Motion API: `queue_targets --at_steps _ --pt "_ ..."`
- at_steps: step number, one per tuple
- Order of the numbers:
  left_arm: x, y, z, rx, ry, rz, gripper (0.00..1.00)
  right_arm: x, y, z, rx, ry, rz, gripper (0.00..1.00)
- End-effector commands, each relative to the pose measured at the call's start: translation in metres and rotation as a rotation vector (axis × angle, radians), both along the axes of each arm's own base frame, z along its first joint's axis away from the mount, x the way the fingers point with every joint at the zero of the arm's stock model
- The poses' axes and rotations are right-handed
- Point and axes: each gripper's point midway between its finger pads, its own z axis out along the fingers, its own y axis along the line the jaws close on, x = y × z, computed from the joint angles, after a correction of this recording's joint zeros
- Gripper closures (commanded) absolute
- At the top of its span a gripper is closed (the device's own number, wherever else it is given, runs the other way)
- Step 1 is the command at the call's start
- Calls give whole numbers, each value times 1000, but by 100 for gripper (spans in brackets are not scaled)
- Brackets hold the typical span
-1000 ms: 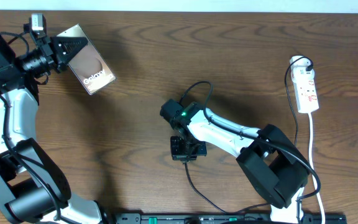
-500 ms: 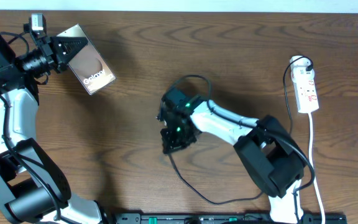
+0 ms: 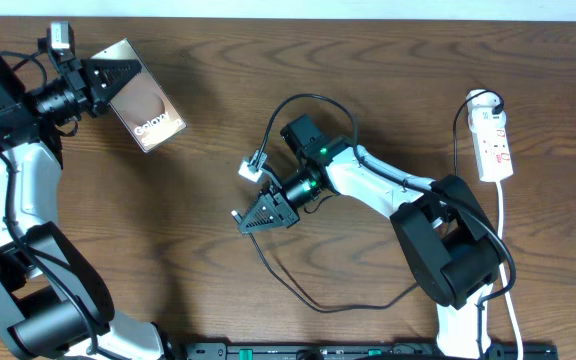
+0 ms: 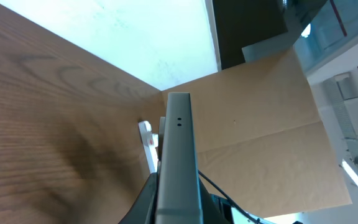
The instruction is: Plug charger to phone and switch on socket
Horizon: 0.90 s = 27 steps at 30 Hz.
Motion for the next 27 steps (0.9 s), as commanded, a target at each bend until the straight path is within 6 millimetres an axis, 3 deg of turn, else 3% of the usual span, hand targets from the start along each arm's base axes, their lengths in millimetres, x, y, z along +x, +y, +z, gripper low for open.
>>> queue_targets --at_steps 1,12,19,27 --pt "-6 -3 8 12 -43 -29 92 2 4 30 203 -42 52 99" --pt "-6 -8 8 20 -57 -42 93 24 19 68 310 -16 72 99" --pt "-6 -38 8 55 -130 -115 92 38 26 85 318 -39 51 99" --pt "-8 -61 8 72 -173 -169 92 53 17 85 318 -49 12 99"
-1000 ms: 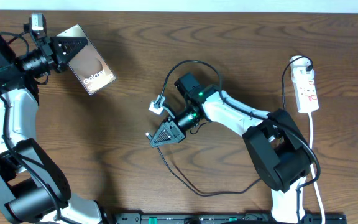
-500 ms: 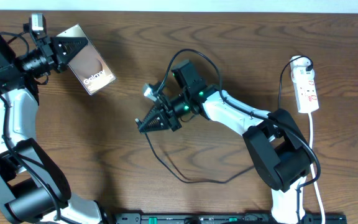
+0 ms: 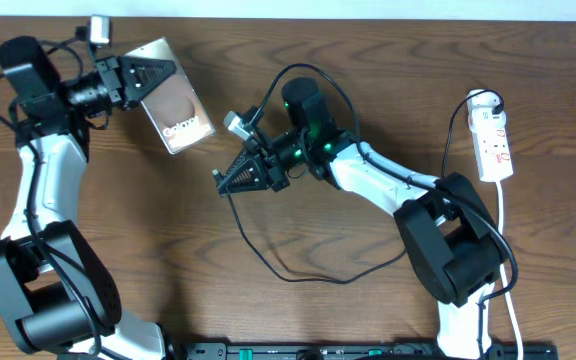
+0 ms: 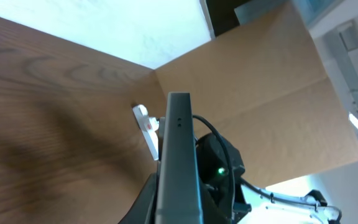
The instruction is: Plug charger to phone and switch on socket
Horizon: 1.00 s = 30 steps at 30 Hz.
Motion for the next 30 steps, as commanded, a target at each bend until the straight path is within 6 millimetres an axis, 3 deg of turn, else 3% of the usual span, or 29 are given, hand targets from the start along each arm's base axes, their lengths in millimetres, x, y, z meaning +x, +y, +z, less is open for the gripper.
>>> queue_targets --at_steps 1,30 --pt "-6 -6 8 12 -58 -38 93 10 -8 3 -7 24 -14 99" --pt "-14 -51 8 11 -65 -146 92 15 -9 5 31 -39 -26 99"
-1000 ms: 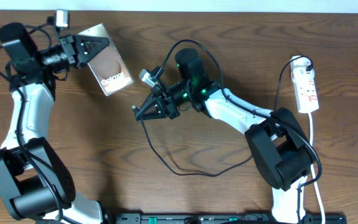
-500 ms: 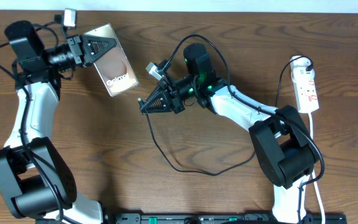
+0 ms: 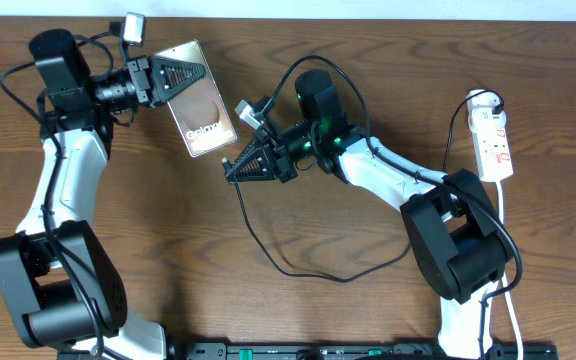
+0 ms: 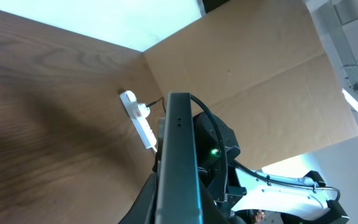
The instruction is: Plug charger to phone and switch on socket
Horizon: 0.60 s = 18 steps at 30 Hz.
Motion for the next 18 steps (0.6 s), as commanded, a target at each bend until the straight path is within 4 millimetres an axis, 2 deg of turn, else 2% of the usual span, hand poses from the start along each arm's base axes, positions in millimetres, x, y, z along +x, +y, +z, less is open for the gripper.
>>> queue_targets --at_steps 1,6,18 --pt "-8 -9 8 3 -50 -49 93 -1 1 3 22 -27 14 99" --pt "-10 -16 8 3 -51 -66 92 -1 1 3 22 -30 11 99" --pt "-10 -16 8 4 -54 -66 93 6 2 1 11 -36 -21 99"
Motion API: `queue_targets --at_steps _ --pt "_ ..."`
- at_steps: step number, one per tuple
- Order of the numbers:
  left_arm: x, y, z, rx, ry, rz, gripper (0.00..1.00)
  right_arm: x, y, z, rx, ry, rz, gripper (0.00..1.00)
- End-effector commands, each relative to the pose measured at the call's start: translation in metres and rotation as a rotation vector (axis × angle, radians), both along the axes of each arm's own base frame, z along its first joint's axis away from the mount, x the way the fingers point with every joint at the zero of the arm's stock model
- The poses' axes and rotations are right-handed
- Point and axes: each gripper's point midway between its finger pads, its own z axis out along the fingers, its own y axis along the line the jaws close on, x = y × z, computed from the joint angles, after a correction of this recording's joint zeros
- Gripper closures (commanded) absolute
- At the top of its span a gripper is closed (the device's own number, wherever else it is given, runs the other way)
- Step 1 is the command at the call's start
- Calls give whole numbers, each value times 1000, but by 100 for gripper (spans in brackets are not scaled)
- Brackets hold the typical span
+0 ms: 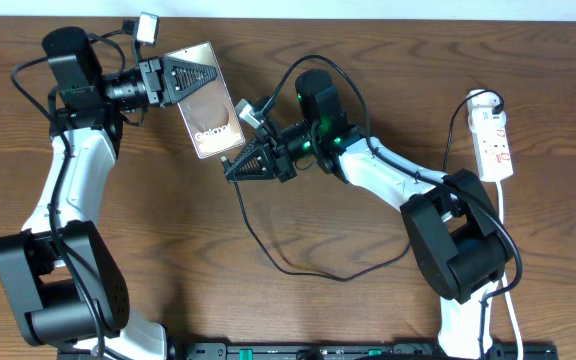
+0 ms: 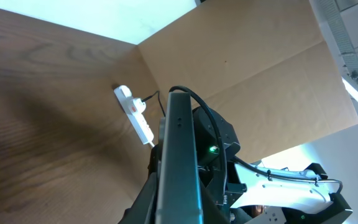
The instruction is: Plug charger to phone and switch on socket
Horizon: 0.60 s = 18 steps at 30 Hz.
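Note:
My left gripper [image 1: 196, 78] is shut on the top end of the phone [image 1: 213, 120], which faces up with its lower end pointing right. In the left wrist view the phone's edge [image 2: 178, 155] stands straight ahead between the fingers. The right gripper [image 1: 231, 171] sits just below and right of the phone's lower end, shut on the plug of the black charger cable [image 1: 268, 255]. The plug itself is too small to make out. The white socket strip [image 1: 493, 140] lies at the far right, also seen as the socket strip [image 2: 135, 116] in the wrist view.
The charger cable loops across the table's front middle and runs under the right arm [image 1: 388, 180]. A white lead [image 1: 503, 240] runs from the strip toward the front edge. A brown cardboard wall [image 2: 241, 68] stands beyond the table.
My left gripper has carried the phone a little to the right and closer to the right gripper. The right gripper has stayed where it was.
First the phone was held at the far left, with the right gripper holding the cable end near the table's middle. Then both stood closer together, the right gripper farther back and left. Now the phone's lower end is just above the right fingertips.

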Motion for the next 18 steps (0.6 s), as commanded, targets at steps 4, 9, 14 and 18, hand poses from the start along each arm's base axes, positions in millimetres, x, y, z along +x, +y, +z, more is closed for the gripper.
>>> queue_targets --at_steps 4,9,14,18 --pt "-6 -2 8 -1 -37 -31 92 5 0 1 9 -26 -16 99" --pt "-6 -2 8 -1 -40 -31 93 10 -1 0 6 -28 -34 99" --pt "-6 -2 8 1 -47 -31 93 10 -2 0 6 -28 -34 99" --pt "-6 -2 8 3 -54 -31 93 10 -2 0 6 -28 -34 99"
